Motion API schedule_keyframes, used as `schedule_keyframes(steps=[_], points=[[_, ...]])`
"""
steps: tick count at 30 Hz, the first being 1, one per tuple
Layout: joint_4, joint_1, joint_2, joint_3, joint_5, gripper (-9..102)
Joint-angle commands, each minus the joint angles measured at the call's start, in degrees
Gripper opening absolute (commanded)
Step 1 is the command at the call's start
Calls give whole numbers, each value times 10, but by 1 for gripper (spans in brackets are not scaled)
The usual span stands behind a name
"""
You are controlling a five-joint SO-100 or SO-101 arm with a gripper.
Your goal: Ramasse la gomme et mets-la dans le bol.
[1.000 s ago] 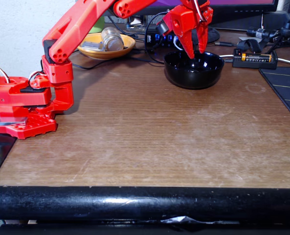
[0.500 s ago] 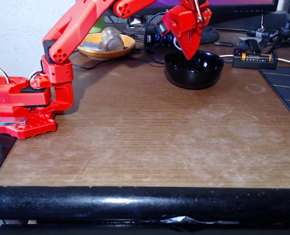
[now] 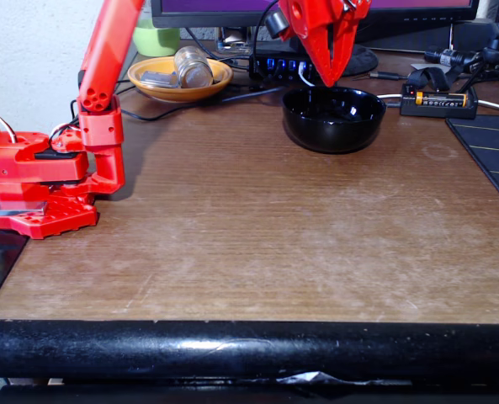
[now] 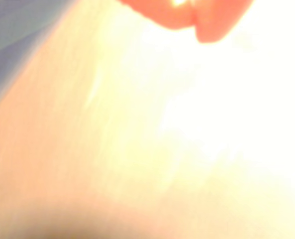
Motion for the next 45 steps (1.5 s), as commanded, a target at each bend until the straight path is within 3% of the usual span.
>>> schedule_keyframes(steps=[1,9,16,26,36,45], points=[[22,64,121,18,-20,-6],[20,153,179,62,-64,-6],[-155,193,485,481,-90,-6],[-287,217,824,851,-99,-6],[-304,193,1131,1092,-54,-6],[-273,188,1187,1142,29,-6]])
